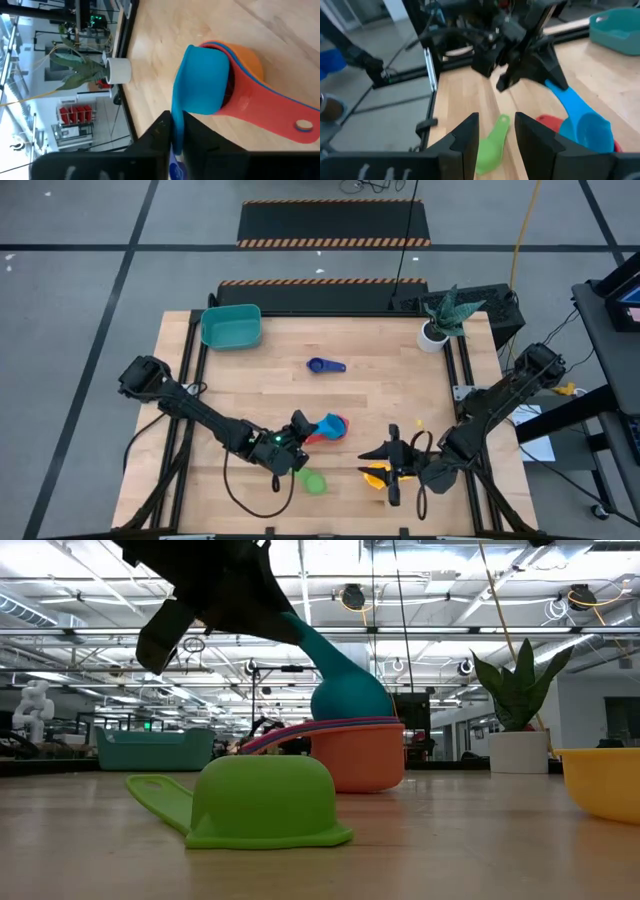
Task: Nest measuring cups in basket
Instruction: Stack the light blue measuring cup on top of the red measuring cup
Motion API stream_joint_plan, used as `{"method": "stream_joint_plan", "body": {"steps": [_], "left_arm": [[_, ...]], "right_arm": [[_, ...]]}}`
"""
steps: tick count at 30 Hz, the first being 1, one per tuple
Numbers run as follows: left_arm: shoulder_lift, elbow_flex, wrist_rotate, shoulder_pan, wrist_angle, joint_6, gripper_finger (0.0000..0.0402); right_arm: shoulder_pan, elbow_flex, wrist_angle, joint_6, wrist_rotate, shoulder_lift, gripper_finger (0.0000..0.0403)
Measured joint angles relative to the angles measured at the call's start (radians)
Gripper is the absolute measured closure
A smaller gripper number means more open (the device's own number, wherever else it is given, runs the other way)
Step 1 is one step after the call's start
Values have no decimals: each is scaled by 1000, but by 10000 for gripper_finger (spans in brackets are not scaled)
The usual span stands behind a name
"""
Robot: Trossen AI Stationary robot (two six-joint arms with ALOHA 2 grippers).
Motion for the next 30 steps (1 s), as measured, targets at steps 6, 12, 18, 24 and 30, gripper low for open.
{"method": "stream_joint_plan", "body": {"steps": [6, 12, 18, 24, 30], "left_arm": [[0, 0, 1, -6, -3, 7, 340], [0, 0, -11, -31, -2, 52, 392], [0, 0, -104, -49, -6, 64, 394], [0, 0, -115, -60, 20, 67, 390], [0, 0, -129, -52, 100, 94, 393]], "right_arm": [[29, -77, 177, -26, 66, 0, 284], [32, -121, 266, -36, 82, 0, 284], [31, -121, 266, -34, 107, 0, 284], [31, -121, 263, -34, 106, 0, 284], [31, -121, 263, -34, 105, 0, 284]]}}
